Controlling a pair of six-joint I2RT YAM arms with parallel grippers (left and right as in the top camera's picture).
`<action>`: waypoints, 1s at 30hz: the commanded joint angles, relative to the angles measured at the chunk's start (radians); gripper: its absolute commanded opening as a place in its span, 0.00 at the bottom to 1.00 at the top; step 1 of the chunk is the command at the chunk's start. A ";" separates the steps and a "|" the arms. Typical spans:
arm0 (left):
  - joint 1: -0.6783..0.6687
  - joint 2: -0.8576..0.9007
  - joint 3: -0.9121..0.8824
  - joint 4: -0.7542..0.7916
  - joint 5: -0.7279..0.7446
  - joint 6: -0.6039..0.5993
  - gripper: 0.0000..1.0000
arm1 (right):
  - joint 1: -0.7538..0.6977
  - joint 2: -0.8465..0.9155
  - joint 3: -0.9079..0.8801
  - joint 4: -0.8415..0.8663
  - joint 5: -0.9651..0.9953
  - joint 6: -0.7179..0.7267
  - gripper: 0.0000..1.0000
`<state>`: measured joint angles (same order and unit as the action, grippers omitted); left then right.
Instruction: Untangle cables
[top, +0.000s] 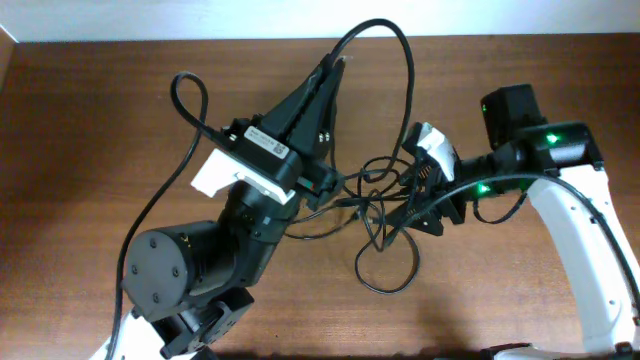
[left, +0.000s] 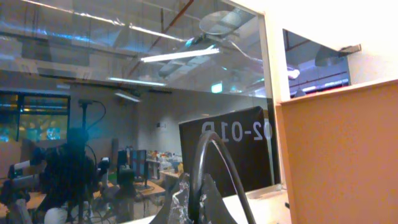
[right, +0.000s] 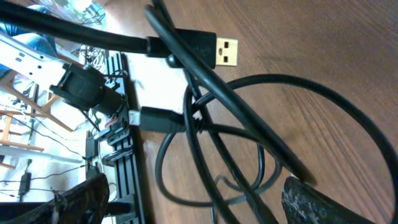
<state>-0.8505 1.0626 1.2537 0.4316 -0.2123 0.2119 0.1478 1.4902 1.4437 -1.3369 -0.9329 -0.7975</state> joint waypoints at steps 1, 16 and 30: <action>0.002 -0.011 0.009 0.028 0.014 -0.033 0.00 | 0.026 0.023 0.014 0.007 -0.009 -0.018 0.79; 0.003 -0.011 0.009 -0.062 -0.051 -0.041 0.00 | 0.002 0.007 0.015 -0.022 0.072 0.023 0.04; 0.002 -0.024 0.009 -0.128 -0.088 -0.069 0.00 | -0.142 -0.082 0.015 0.146 0.092 0.477 0.71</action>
<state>-0.8501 1.0615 1.2533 0.2935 -0.3595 0.1593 0.0101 1.3708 1.4460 -1.2366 -0.8703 -0.5667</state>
